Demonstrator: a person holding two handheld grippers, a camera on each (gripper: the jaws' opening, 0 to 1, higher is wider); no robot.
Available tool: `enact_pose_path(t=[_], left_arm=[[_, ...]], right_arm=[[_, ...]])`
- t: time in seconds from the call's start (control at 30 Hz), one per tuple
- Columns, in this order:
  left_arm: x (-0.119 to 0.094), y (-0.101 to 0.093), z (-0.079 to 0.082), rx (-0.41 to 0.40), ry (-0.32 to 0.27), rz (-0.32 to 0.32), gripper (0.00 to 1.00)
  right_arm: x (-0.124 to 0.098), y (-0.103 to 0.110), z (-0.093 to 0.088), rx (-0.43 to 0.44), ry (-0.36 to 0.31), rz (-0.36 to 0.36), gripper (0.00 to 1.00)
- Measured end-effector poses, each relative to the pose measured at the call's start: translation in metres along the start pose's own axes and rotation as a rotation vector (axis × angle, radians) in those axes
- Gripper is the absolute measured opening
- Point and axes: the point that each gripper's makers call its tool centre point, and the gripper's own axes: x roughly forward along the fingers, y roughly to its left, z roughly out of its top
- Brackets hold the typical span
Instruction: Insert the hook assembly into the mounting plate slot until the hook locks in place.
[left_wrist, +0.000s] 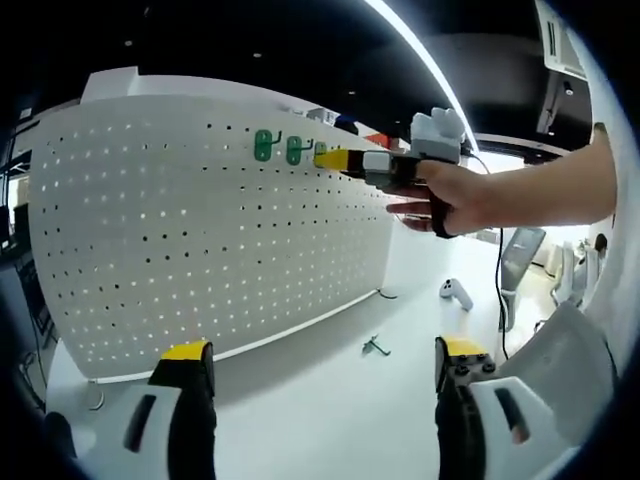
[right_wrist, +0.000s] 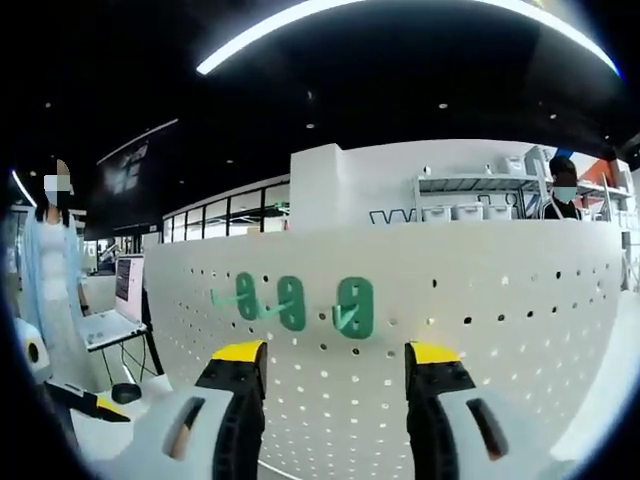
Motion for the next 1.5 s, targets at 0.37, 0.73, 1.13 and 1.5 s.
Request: enact_pose_path(t=[0.37,0.73,1.13,1.5], left_arm=[[0.002,-0.001,0.002,0.001,-0.004,-0.006,0.94],[0.004,-0.002,0.004,0.003,-0.007,-0.014,0.94],[0.003,-0.003,0.001,-0.003,0.0,-0.019,0.94],[0.002,-0.005,-0.007,-0.001,0.011,-0.025,0.94]], right_arm=[[-0.022,0.012,-0.016,-0.035,0.036,0.108,0.55],[-0.046,0.013,-0.035,-0.034,0.073,0.128,0.55],[-0.077,0.012,-0.058,-0.016,0.101,0.138,0.58],[-0.11,0.009,-0.087,-0.014,0.156,0.136,0.61]])
